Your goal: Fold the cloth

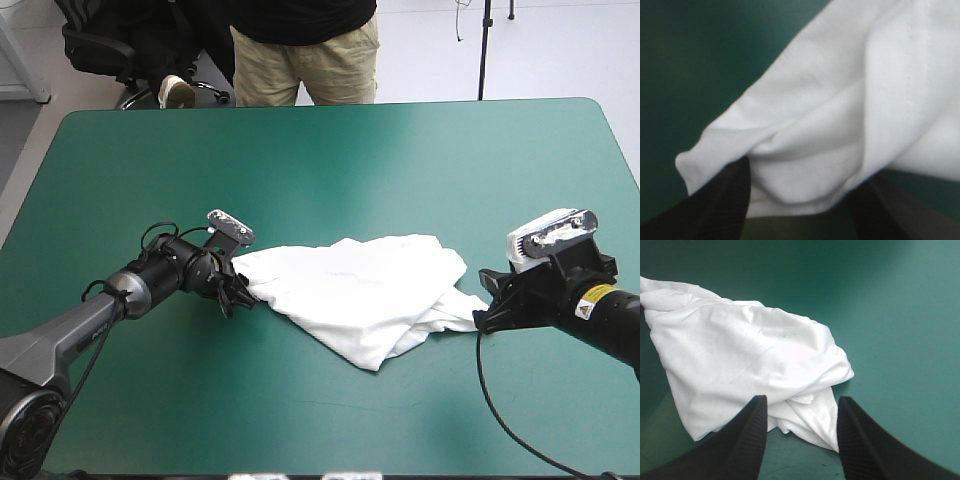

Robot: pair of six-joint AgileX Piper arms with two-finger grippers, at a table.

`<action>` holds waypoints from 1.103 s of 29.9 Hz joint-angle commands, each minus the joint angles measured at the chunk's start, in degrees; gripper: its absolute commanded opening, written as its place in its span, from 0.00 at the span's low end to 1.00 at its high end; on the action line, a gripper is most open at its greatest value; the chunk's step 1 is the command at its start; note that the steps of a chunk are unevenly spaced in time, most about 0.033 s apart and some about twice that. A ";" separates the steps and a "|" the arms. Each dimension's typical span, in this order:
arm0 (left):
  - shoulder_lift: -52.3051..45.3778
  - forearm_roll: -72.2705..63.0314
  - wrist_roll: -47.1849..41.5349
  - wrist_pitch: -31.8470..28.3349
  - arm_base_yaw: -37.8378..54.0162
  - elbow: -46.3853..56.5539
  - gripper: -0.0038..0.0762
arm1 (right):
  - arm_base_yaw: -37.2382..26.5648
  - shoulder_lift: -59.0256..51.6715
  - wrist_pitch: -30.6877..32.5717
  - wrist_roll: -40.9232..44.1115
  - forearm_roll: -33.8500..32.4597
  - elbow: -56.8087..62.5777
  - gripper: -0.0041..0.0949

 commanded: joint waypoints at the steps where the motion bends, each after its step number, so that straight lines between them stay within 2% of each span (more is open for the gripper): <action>1: 0.05 -1.00 -1.84 -2.89 1.40 -1.40 0.44 | -0.31 -0.01 -3.70 -0.66 0.69 -1.58 0.46; 4: 0.54 -1.71 -2.24 -1.34 2.25 -1.40 0.09 | -0.31 -0.01 -3.37 -0.91 0.00 -1.58 0.46; 5: 0.55 -1.69 -2.24 -1.24 2.47 -1.40 0.03 | -0.31 -0.01 -3.26 -0.81 -0.17 -1.58 0.46; 8: 0.63 -1.90 -2.24 -1.31 2.76 -1.40 0.03 | -0.31 0.24 -1.88 1.42 -1.25 -1.58 0.46; 12: 0.63 -2.18 -2.24 0.53 2.76 -1.40 0.03 | -0.31 3.15 5.65 3.74 -5.35 -1.58 0.46; 14: 0.63 -2.18 -1.88 1.19 2.76 -1.40 0.03 | -0.31 5.28 7.42 4.04 -8.09 -1.13 0.46; 18: 0.63 -2.31 -1.90 2.22 2.76 -1.40 0.03 | -0.31 9.74 4.31 3.46 -10.32 2.04 0.49; 23: 0.63 -2.54 -1.90 3.26 2.76 -1.40 0.03 | -0.42 15.90 1.19 3.46 -9.87 7.00 0.56; 28: 0.63 -2.90 -1.85 3.38 2.76 -1.40 0.03 | -0.42 21.04 -3.84 3.91 -10.53 10.24 0.55; 33: 0.63 -3.34 -1.85 3.52 2.76 -1.40 0.03 | -0.76 28.02 -7.79 6.71 -14.55 10.37 0.54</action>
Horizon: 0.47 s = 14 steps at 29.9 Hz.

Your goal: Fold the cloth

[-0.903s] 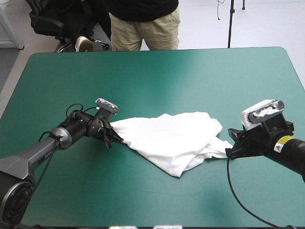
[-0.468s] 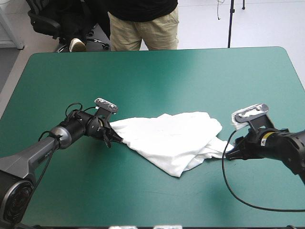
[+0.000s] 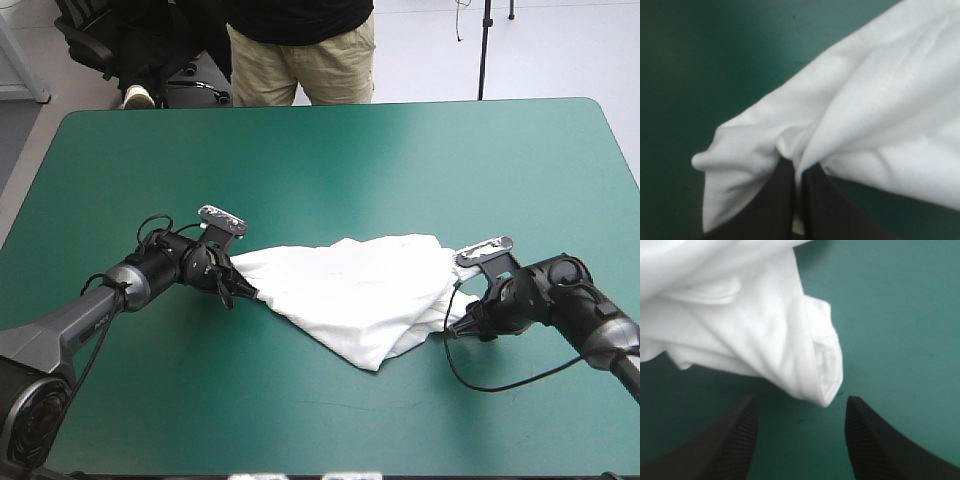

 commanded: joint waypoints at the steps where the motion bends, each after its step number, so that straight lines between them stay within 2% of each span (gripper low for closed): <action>1: -1.15 -0.16 -0.20 3.81 0.33 -0.42 0.03 | -1.55 3.62 -4.21 1.23 -2.28 -1.11 0.54; 5: -1.15 -0.16 -0.05 3.93 0.33 -0.42 0.03 | -4.94 9.50 -4.22 0.13 -0.10 -0.88 0.45; 7: -1.15 -0.16 -0.06 4.16 0.33 -0.42 0.03 | -6.18 11.80 -3.95 -1.96 2.11 -0.76 0.36; 8: -1.15 -0.16 -0.06 4.32 0.33 -0.42 0.03 | -6.43 12.52 -3.37 -3.49 3.14 -0.76 0.30; 11: -1.25 -0.16 -0.06 4.87 0.33 -0.42 0.03 | -6.46 12.83 -1.79 -10.51 8.57 -0.76 0.03; 14: -1.60 -0.25 -0.06 6.43 0.33 -0.42 0.03 | -6.46 12.08 -0.44 -11.34 9.93 -0.76 0.03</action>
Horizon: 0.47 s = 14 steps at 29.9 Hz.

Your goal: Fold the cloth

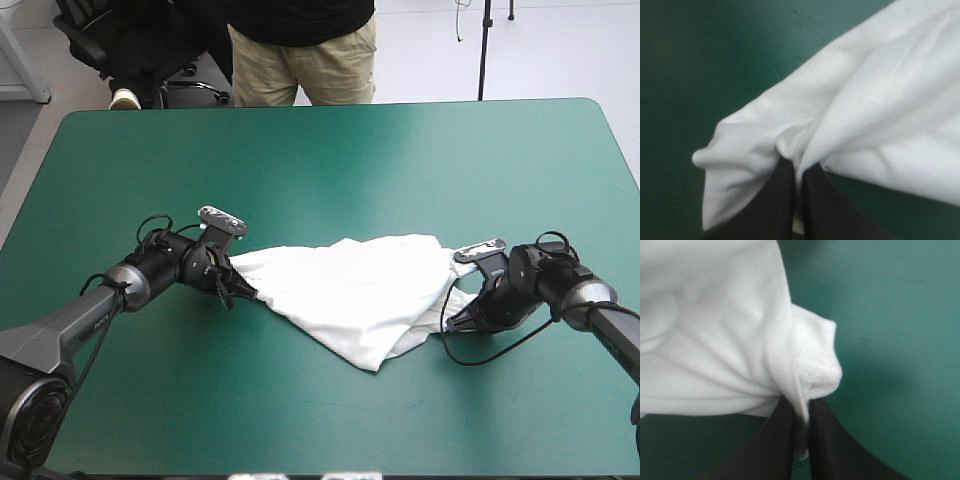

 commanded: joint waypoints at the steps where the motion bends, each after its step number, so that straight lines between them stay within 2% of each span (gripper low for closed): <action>1: -2.09 -0.43 0.39 6.40 0.33 -0.38 0.03 | -0.35 -0.47 1.33 -1.97 1.16 0.28 0.03; 4: -4.75 -2.14 2.21 10.34 0.33 -0.51 0.03 | -0.45 -3.12 4.03 -1.72 0.99 0.28 0.03; 6: -7.66 -3.61 2.81 15.48 0.33 -0.77 0.03 | -0.45 -6.40 8.21 -2.46 1.87 0.28 0.03; 10: -13.64 -8.58 7.17 27.72 0.33 -3.15 0.03 | -0.45 -14.97 19.85 -9.11 8.28 -0.92 0.03; 12: -16.97 -12.10 10.10 32.13 0.33 -5.01 0.03 | -0.45 -19.81 22.72 -12.28 13.13 -2.96 0.03; 14: -20.12 -15.29 11.75 33.64 0.33 -7.70 0.03 | -0.45 -24.76 23.74 -13.82 16.65 -7.00 0.03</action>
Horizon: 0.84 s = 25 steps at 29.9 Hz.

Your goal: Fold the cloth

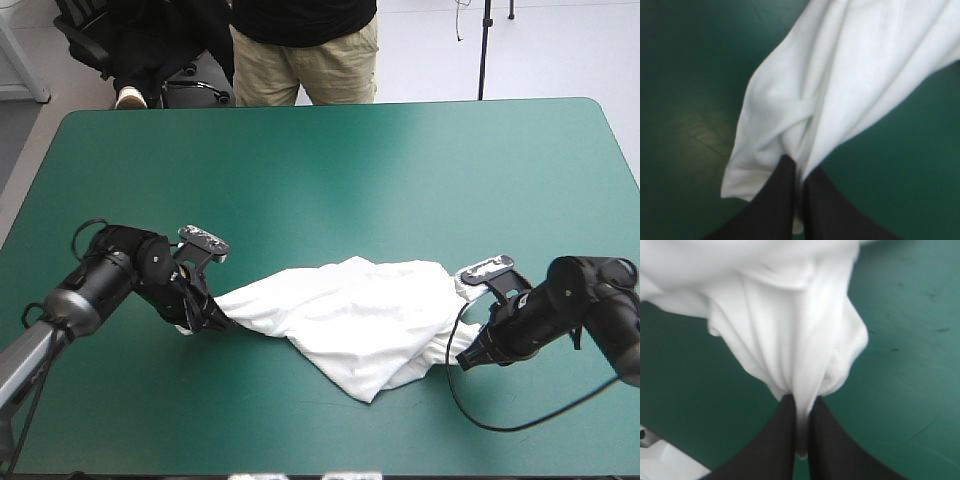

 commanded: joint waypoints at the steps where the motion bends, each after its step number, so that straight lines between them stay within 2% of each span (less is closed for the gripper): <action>1: -6.48 -5.60 2.72 3.67 -0.03 -5.84 0.03 | -0.39 -8.76 3.25 -3.51 6.56 -8.25 0.03; 5: -10.61 -7.71 4.47 4.89 -0.03 -16.13 0.03 | -0.39 -13.85 0.73 -3.07 6.97 -21.58 0.03; 9: -12.89 -0.98 2.21 3.14 -0.03 -29.20 0.03 | -0.39 -16.03 -8.25 2.26 -0.26 -34.46 0.03; 12: -13.61 5.23 0.06 1.83 -0.03 -38.71 0.03 | -0.39 -15.70 -9.27 4.10 -6.68 -42.92 0.03; 14: -13.60 7.70 -0.07 1.83 -0.03 -44.29 0.03 | -0.39 -15.63 -10.24 4.92 -8.52 -46.57 0.03; 18: -13.60 9.34 -0.07 0.98 -0.03 -54.37 0.03 | -0.39 -15.63 -12.11 4.79 -10.15 -52.27 0.03; 25: -13.60 9.45 0.19 0.14 -0.03 -65.21 0.03 | -0.39 -15.63 -13.12 2.75 -9.77 -59.59 0.03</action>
